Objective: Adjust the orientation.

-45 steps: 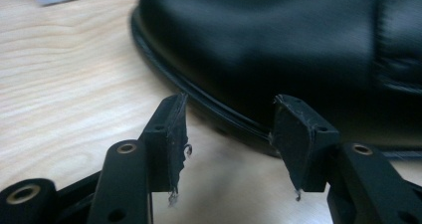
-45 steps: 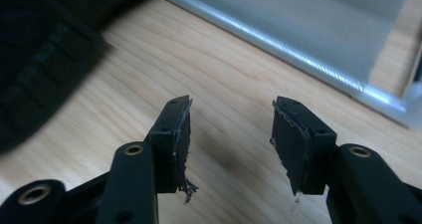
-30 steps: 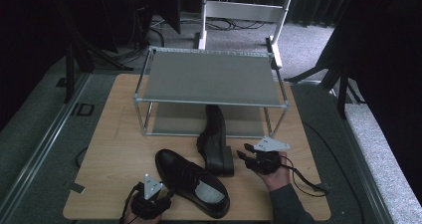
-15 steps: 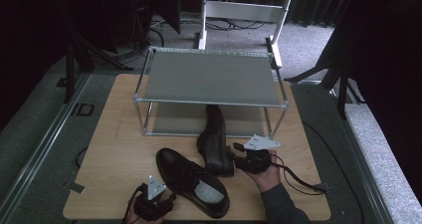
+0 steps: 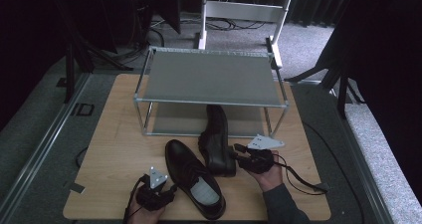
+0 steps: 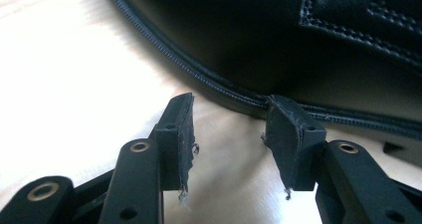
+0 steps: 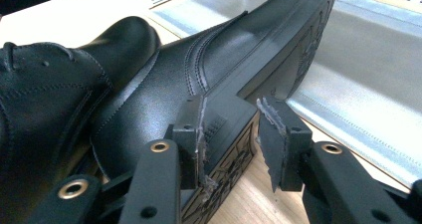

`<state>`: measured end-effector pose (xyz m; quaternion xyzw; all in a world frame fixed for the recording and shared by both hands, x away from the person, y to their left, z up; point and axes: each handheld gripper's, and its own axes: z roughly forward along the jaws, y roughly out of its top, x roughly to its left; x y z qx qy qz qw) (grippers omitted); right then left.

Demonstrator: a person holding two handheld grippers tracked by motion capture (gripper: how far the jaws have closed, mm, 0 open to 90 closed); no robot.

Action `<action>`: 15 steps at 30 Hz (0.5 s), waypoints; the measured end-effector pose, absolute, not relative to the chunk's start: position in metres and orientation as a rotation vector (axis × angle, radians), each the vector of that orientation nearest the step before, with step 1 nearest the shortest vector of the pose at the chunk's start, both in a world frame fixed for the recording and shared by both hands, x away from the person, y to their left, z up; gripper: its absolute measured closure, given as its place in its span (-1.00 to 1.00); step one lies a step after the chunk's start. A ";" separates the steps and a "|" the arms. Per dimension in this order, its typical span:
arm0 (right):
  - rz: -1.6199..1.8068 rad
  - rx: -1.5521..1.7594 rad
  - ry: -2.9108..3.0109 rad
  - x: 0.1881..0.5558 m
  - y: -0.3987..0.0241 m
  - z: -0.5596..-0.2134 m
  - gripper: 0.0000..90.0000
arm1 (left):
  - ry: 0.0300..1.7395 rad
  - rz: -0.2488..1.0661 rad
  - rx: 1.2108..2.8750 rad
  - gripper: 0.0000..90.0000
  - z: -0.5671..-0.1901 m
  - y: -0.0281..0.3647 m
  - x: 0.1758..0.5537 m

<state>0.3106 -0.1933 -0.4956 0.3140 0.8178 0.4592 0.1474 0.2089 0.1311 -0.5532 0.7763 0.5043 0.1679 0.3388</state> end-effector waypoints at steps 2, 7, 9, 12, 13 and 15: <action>1.325 0.907 2.353 0.311 -0.195 -0.496 0.41 | 1.328 0.450 2.025 0.22 -0.552 0.131 0.217; 1.326 0.902 2.357 0.311 -0.196 -0.496 0.42 | 1.339 0.473 2.034 0.23 -0.551 0.131 0.230; 1.325 0.902 2.357 0.311 -0.196 -0.496 0.42 | 1.334 0.471 2.045 0.23 -0.550 0.131 0.234; 1.340 0.905 2.354 0.312 -0.197 -0.497 0.43 | 1.336 0.467 2.034 0.22 -0.551 0.132 0.233; 1.340 0.905 2.354 0.312 -0.197 -0.497 0.43 | 1.336 0.467 2.034 0.21 -0.551 0.132 0.233; 1.340 0.904 2.354 0.311 -0.197 -0.497 0.44 | 1.336 0.473 2.037 0.20 -0.551 0.132 0.233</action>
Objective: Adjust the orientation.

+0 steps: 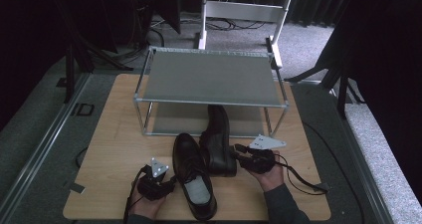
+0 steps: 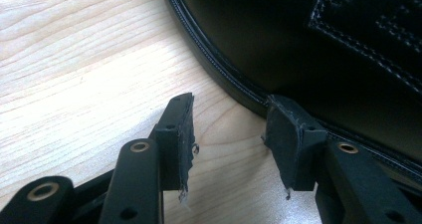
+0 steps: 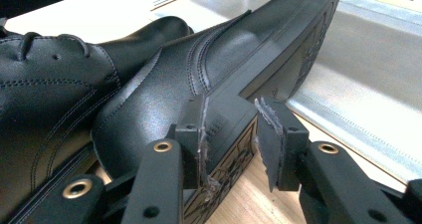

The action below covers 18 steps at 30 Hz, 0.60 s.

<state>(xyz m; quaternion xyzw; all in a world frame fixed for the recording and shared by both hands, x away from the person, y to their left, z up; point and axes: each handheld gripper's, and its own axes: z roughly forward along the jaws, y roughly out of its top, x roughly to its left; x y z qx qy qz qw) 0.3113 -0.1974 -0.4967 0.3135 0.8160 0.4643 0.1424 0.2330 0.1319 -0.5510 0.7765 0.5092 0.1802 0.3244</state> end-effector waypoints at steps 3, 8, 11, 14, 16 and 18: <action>1.337 0.903 2.354 0.311 -0.198 -0.497 0.44 | 1.332 0.478 2.039 0.18 -0.551 0.132 0.232; 1.335 0.906 2.359 0.311 -0.198 -0.496 0.46 | 1.318 0.475 2.038 0.15 -0.550 0.133 0.229; 1.325 0.901 2.358 0.311 -0.199 -0.495 0.51 | 1.315 0.476 2.032 0.14 -0.549 0.133 0.228; 1.316 0.900 2.356 0.310 -0.200 -0.495 0.52 | 1.315 0.477 2.027 0.14 -0.549 0.134 0.228; 1.307 0.902 2.352 0.309 -0.201 -0.494 0.54 | 1.314 0.480 2.028 0.14 -0.549 0.134 0.228; 1.301 0.906 2.350 0.309 -0.202 -0.494 0.55 | 1.313 0.481 2.029 0.13 -0.548 0.134 0.228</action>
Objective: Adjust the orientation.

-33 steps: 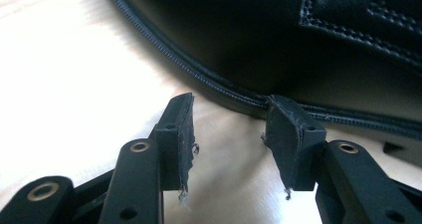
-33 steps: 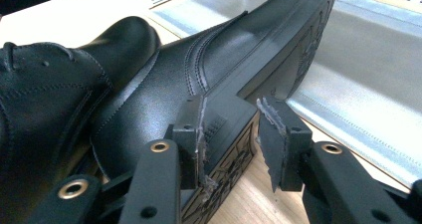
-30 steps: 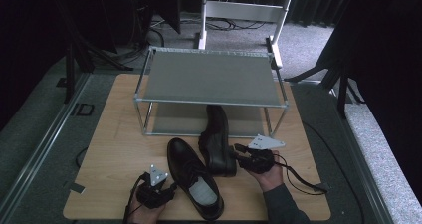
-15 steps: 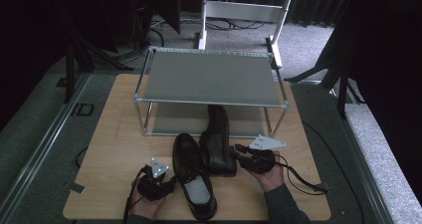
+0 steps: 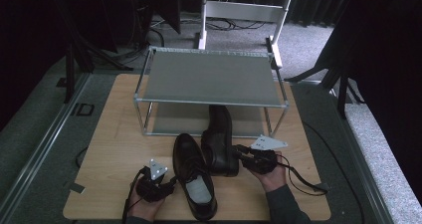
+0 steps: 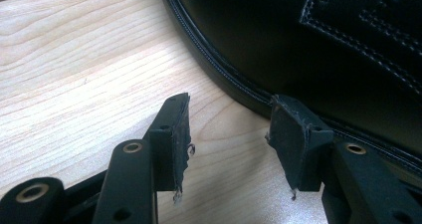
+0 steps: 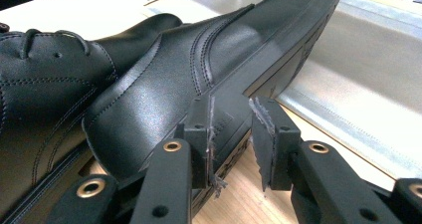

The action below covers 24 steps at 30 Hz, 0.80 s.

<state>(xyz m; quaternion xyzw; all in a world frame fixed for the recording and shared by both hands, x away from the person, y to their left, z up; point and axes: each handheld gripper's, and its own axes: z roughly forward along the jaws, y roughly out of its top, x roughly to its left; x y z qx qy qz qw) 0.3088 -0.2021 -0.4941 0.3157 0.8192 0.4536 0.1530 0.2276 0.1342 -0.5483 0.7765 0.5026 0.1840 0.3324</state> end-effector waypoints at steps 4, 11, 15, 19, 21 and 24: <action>1.314 0.929 2.349 0.309 -0.206 -0.495 0.57 | 1.313 0.480 2.028 0.13 -0.549 0.134 0.227; 1.298 0.941 2.348 0.306 -0.211 -0.495 0.65 | 1.307 0.473 2.029 0.13 -0.549 0.133 0.227; 1.258 0.933 2.340 0.305 -0.207 -0.493 0.57 | 1.299 0.466 2.030 0.13 -0.549 0.132 0.226; 1.271 0.932 2.322 0.305 -0.200 -0.493 0.34 | 1.298 0.461 2.035 0.13 -0.550 0.131 0.226; 1.267 0.921 2.322 0.305 -0.190 -0.494 0.26 | 1.299 0.460 2.035 0.13 -0.550 0.130 0.226; 1.258 0.918 2.334 0.306 -0.184 -0.494 0.25 | 1.296 0.460 2.036 0.13 -0.550 0.130 0.226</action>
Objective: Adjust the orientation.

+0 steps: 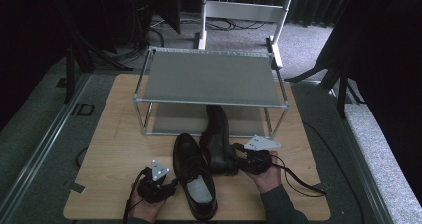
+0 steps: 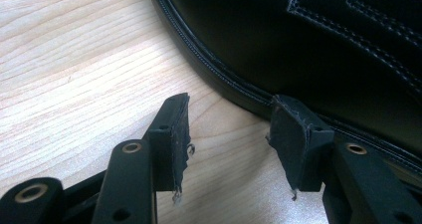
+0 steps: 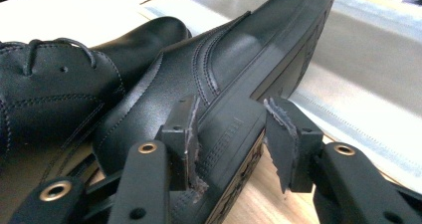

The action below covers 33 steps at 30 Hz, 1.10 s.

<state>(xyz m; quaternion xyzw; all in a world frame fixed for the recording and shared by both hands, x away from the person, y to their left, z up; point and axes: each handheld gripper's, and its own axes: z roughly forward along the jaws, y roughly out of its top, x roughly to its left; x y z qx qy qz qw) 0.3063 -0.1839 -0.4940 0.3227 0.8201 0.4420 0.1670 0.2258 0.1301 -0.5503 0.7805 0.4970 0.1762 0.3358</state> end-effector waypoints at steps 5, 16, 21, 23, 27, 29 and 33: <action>1.232 0.936 2.338 0.307 -0.188 -0.491 0.32 | 1.298 0.463 2.035 0.12 -0.550 0.131 0.225; 1.182 1.103 2.274 0.313 -0.232 -0.495 0.60 | 1.301 0.453 2.027 0.13 -0.551 0.130 0.226; 1.115 1.180 2.295 0.319 -0.245 -0.507 0.62 | 1.300 0.444 2.026 0.14 -0.550 0.130 0.226; 1.099 1.210 2.324 0.321 -0.246 -0.515 0.62 | 1.299 0.440 2.028 0.14 -0.550 0.130 0.225; 1.031 1.192 2.360 0.322 -0.236 -0.520 0.51 | 1.278 0.425 2.028 0.14 -0.548 0.131 0.222; 1.040 1.200 2.327 0.320 -0.237 -0.514 0.43 | 1.265 0.421 2.026 0.14 -0.547 0.131 0.220; 1.121 1.201 2.262 0.317 -0.241 -0.501 0.32 | 1.253 0.418 2.033 0.14 -0.546 0.128 0.217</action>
